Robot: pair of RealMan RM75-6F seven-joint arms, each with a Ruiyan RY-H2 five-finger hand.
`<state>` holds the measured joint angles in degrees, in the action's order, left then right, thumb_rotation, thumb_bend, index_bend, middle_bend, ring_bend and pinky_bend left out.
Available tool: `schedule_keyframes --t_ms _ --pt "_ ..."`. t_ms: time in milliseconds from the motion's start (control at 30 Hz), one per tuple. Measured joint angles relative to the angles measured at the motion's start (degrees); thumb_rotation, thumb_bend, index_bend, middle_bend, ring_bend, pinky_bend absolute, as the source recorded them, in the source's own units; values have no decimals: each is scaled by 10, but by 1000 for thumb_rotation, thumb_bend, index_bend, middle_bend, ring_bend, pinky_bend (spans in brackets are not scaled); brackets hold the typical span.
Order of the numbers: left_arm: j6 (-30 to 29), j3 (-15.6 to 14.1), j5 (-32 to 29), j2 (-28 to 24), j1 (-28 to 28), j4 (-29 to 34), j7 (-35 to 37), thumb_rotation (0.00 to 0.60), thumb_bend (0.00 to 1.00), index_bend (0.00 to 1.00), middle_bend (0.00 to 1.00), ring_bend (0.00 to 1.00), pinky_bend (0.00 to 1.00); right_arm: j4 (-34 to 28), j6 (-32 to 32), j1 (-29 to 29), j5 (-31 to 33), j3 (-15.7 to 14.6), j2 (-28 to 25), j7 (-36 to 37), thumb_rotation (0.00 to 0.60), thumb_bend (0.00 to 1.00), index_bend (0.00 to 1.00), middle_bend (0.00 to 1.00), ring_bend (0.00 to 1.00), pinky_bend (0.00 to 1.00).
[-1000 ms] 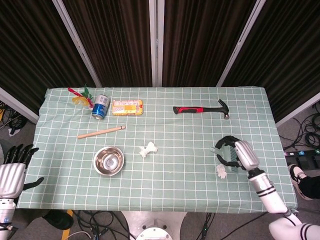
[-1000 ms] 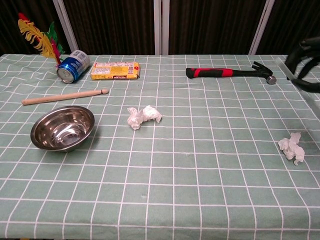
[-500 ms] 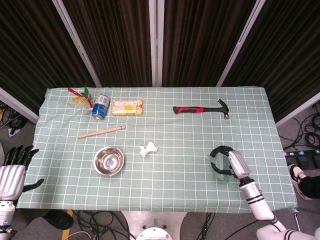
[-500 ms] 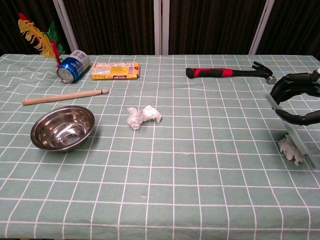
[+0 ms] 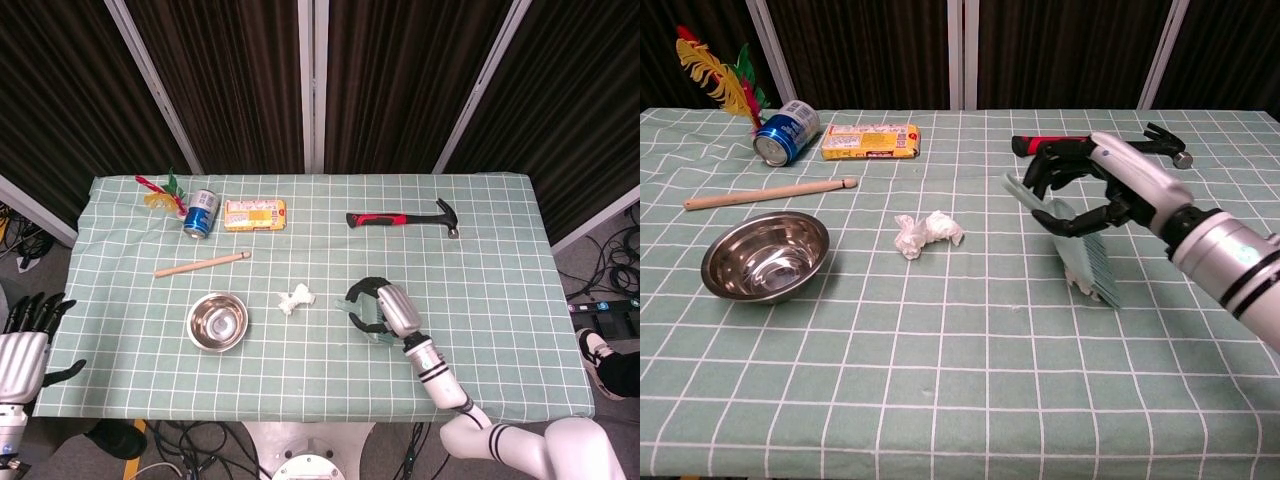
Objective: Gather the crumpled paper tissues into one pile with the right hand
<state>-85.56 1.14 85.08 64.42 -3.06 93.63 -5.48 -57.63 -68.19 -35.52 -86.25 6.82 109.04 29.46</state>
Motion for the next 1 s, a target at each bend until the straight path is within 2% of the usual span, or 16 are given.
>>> schedule_keyframes --t_ms 267,567,767,1000 --pt "1 0 1 0 0 -6 9 600 0 162 101 41 58 101 27 -67 -2 38 96 9 600 628 564 603 304 266" --pt "6 1 0 1 -3 -8 8 600 0 162 101 41 58 196 22 -130 -8 68 175 42 600 628 564 603 305 267" --pt "8 1 0 1 -4 -9 8 600 0 162 101 42 58 237 6 -154 -10 77 207 65 600 628 564 602 305 266" --pt "6 0 2 2 -3 -10 10 600 0 162 101 41 57 228 -3 -179 10 83 210 59 600 628 564 602 305 267"
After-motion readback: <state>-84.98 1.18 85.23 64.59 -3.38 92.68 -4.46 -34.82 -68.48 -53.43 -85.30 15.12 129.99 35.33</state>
